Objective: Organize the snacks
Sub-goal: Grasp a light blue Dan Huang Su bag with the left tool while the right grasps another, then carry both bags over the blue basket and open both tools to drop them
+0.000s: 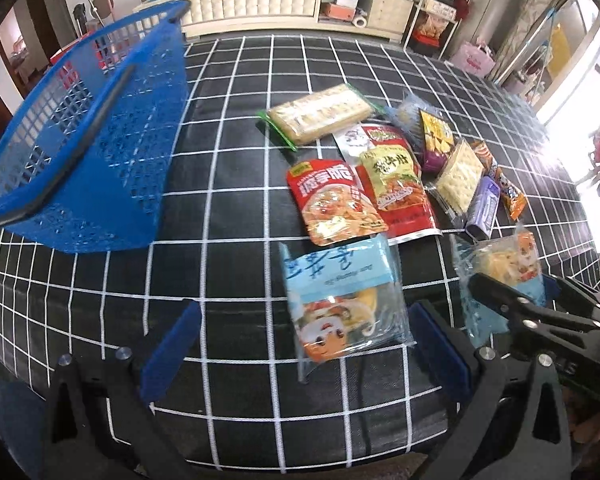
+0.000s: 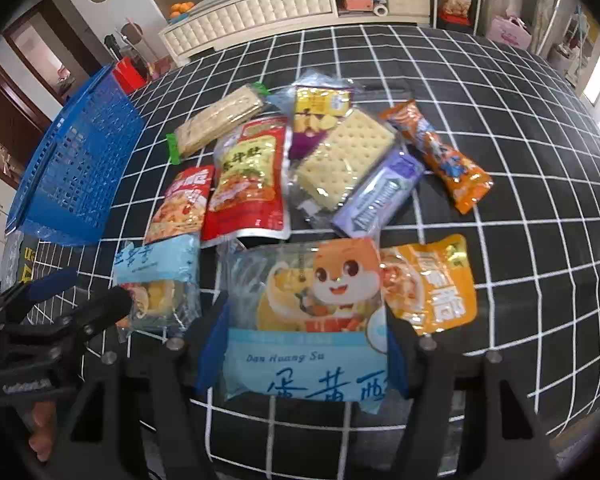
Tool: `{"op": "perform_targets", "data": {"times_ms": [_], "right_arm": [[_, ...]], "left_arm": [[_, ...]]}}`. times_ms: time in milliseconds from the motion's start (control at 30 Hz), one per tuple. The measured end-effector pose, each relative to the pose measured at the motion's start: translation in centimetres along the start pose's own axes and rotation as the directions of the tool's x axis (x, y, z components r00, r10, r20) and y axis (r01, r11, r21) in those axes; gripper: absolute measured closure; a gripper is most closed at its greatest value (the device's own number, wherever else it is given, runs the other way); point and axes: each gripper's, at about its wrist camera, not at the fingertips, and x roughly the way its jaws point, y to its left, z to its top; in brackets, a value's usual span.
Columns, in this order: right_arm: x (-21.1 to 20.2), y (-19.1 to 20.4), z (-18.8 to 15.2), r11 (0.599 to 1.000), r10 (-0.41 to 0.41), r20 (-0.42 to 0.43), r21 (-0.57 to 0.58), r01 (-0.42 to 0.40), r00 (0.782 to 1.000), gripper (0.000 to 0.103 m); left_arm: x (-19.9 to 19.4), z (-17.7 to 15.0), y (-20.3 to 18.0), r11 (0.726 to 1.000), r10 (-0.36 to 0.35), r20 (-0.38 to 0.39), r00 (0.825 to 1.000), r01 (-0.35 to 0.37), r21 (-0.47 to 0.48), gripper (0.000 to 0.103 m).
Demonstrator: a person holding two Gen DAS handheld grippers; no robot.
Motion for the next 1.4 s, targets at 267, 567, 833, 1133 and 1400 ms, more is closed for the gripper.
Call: {"op": "perform_targets", "data": {"times_ms": [267,567,833,1133,1400], "right_arm": [[0.2,-0.6,0.2,1.000,0.014,-0.011,0.004,-0.014,1.000,0.033],[1.2,-0.3,0.0,1.000,0.013,-0.037,0.006,-0.013,0.999,0.033],[0.6,-0.2,-0.5,0.999,0.012,-0.038,0.034,-0.010,0.999,0.033],[-2.7,0.9,-1.1,0.999,-0.013,0.016,0.030,0.013,1.000,0.033],[-6.8,4.1,-0.6,1.000,-0.004,0.105,0.001,0.004,0.994,0.033]], "left_arm": [[2.7,0.9,-2.2,0.999,0.013,-0.050,0.999,-0.011,0.052,0.000],[6.4,1.7,-1.3,0.999,-0.034,-0.134,0.990,0.038,0.026,0.000],[6.8,1.6,0.2,0.988,-0.154,-0.159,0.975,0.148,-0.048,0.029],[4.6,0.3,-1.9,0.991,-0.125,-0.128,0.984,0.130,0.029,0.037],[-2.0,-0.2,-0.8,0.988,-0.143,-0.015,0.990,0.143,0.056,0.037]]}}
